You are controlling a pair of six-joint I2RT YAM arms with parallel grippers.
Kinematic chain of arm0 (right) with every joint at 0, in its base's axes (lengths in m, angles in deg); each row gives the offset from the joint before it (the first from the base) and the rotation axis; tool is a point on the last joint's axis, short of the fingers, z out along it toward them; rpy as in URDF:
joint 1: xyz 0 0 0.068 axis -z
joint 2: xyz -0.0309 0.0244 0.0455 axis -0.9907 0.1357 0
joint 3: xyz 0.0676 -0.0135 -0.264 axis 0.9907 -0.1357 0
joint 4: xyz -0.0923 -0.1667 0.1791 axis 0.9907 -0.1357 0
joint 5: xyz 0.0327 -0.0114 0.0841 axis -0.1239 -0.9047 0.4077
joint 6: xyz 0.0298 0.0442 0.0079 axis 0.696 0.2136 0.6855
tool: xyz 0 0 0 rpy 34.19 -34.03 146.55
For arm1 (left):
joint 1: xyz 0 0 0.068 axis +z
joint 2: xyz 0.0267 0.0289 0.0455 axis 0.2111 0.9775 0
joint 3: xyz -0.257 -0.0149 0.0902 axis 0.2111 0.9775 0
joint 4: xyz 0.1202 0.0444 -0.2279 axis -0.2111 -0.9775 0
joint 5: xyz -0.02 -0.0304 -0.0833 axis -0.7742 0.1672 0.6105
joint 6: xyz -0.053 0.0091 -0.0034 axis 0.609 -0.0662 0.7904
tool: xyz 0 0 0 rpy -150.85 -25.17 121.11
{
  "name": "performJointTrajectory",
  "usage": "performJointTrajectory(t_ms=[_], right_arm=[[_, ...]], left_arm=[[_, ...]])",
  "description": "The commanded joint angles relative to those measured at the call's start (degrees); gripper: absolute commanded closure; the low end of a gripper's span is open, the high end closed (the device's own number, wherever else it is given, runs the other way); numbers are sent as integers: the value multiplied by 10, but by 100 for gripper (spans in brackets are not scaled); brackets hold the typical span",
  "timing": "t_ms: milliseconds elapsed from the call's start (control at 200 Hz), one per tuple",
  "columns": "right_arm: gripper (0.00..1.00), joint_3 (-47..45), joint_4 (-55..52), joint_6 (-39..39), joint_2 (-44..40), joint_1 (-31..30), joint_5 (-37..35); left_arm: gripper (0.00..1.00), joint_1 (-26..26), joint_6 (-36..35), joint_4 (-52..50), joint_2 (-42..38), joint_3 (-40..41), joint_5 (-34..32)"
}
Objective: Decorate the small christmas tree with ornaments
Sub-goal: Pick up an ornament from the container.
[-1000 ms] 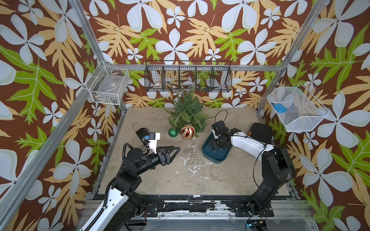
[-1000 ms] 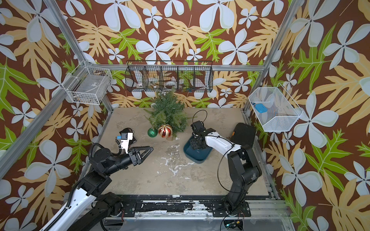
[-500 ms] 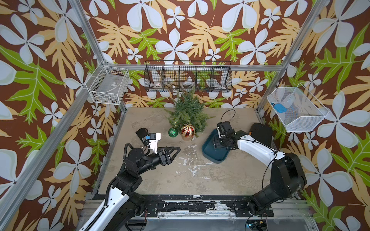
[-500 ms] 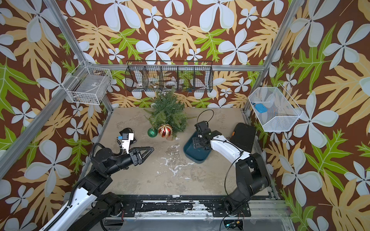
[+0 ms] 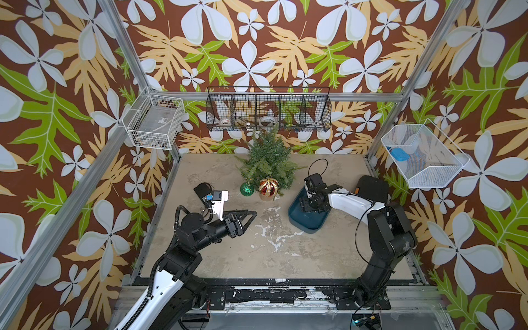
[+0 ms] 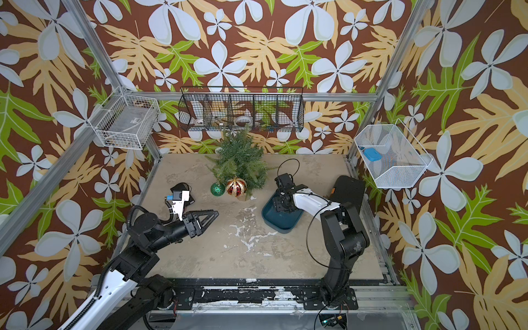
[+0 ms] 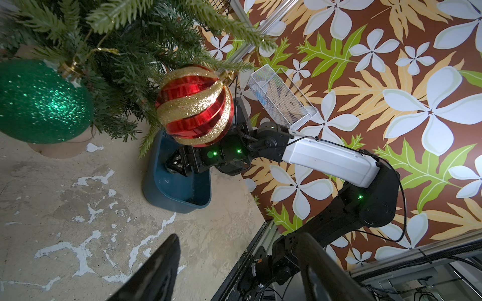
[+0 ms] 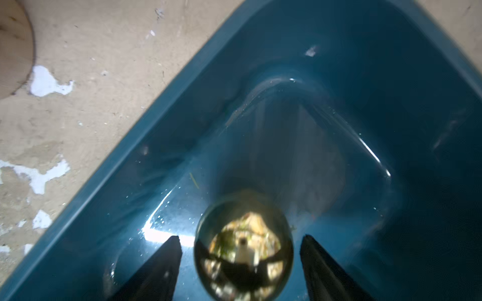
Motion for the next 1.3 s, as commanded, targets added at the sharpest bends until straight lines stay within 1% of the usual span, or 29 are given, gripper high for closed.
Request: performJointTrajectory(t_ms=[0, 140, 225, 330, 490, 626, 741, 871, 1136, 1296], right_arm=[[28, 7, -2, -7, 6, 0, 12], [24, 7, -10, -15, 11, -1, 20], [23, 5, -13, -20, 12, 0, 23], [23, 6, -15, -22, 13, -1, 20], [23, 13, -35, -33, 23, -8, -4], [24, 3, -34, -30, 12, -12, -16], [25, 0, -42, -28, 5, -19, -42], [23, -10, -44, -22, -8, -31, -68], [24, -34, -40, -10, -34, -39, -87], [27, -36, -27, -9, -22, -41, -68]], left_arm=[[27, -1, -7, -2, 2, -3, -7], [28, -1, -7, -1, 3, -1, -8], [27, -1, -7, 1, 6, -1, -8], [28, -1, -7, 5, 13, 0, -7], [28, -1, -5, 9, 15, 1, -6], [28, -1, -2, 12, 16, 4, -6], [28, 0, -2, 12, 16, 4, -5], [28, -1, -1, 15, 18, 6, -5], [28, -1, 0, 16, 15, 12, -2], [28, -1, 0, 18, 15, 13, -3]])
